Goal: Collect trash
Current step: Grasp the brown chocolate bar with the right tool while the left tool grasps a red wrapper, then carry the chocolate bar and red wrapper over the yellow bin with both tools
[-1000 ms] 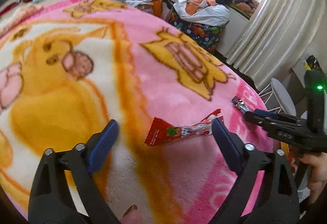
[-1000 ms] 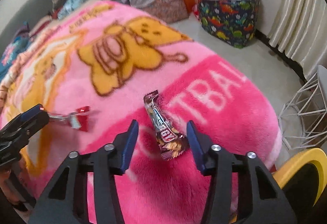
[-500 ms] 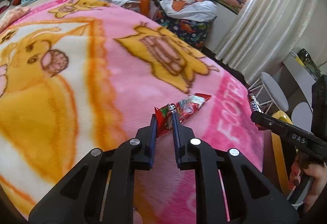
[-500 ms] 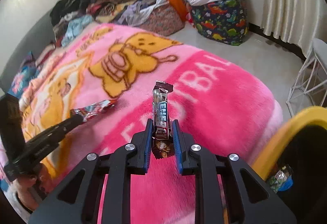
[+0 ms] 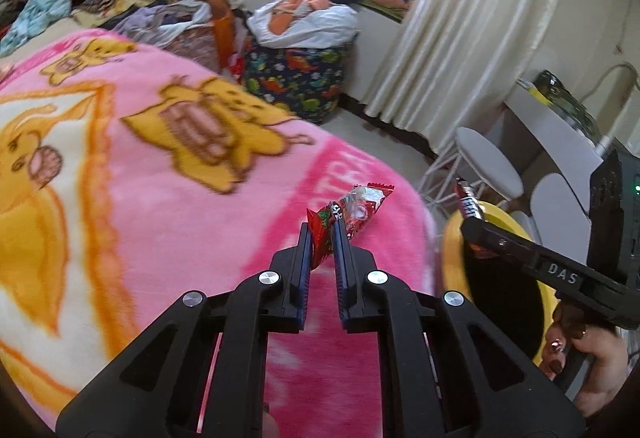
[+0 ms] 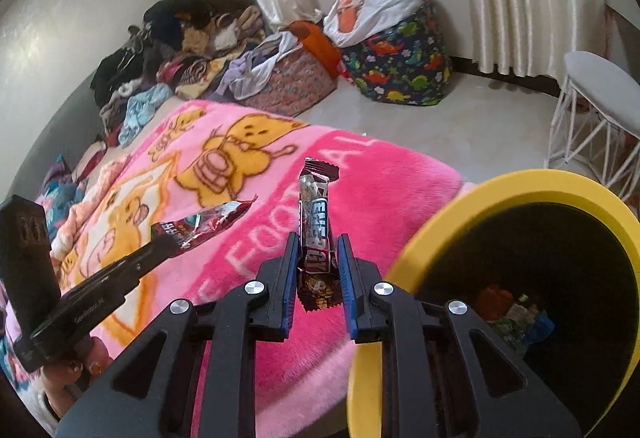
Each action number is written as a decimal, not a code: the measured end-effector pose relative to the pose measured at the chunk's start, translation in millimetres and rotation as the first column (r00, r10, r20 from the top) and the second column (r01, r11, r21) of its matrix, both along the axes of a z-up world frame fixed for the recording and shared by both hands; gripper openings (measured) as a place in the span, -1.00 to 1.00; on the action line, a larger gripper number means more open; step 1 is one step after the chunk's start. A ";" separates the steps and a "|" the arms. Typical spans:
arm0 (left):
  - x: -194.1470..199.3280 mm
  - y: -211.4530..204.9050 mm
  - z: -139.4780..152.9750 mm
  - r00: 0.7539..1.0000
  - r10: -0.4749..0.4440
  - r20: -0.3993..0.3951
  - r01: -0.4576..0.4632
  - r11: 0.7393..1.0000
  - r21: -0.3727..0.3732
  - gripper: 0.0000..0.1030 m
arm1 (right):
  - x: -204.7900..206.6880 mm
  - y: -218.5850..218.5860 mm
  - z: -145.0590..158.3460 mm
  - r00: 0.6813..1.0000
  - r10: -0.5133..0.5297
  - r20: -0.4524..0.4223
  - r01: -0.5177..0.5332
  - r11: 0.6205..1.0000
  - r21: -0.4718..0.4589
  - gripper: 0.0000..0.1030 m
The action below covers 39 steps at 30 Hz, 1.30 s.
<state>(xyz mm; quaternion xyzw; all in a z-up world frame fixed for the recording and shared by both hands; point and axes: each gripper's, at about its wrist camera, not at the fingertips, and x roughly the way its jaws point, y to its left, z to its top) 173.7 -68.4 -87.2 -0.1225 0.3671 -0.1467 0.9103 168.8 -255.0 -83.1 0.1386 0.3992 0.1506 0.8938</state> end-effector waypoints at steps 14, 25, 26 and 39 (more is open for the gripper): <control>-21.9 -68.2 13.3 0.991 -0.133 0.031 0.132 0.991 0.029 -0.87 | -34.8 -67.9 4.2 0.988 -0.152 0.013 0.151 0.987 0.050 -0.64; -36.0 -111.5 11.1 0.972 -0.234 0.031 0.231 0.970 0.072 -0.87 | -51.8 -112.9 -2.5 0.966 -0.258 -0.002 0.257 0.964 0.063 -0.64; -36.9 -115.1 10.9 0.970 -0.243 0.031 0.240 0.968 0.076 -0.87 | -53.1 -116.4 -3.2 0.964 -0.266 -0.004 0.266 0.962 0.064 -0.64; -46.4 -158.1 0.9 0.941 -0.339 0.006 0.336 0.934 0.121 -0.87 | -70.2 -159.5 -14.8 0.933 -0.357 -0.043 0.359 0.929 0.090 -0.60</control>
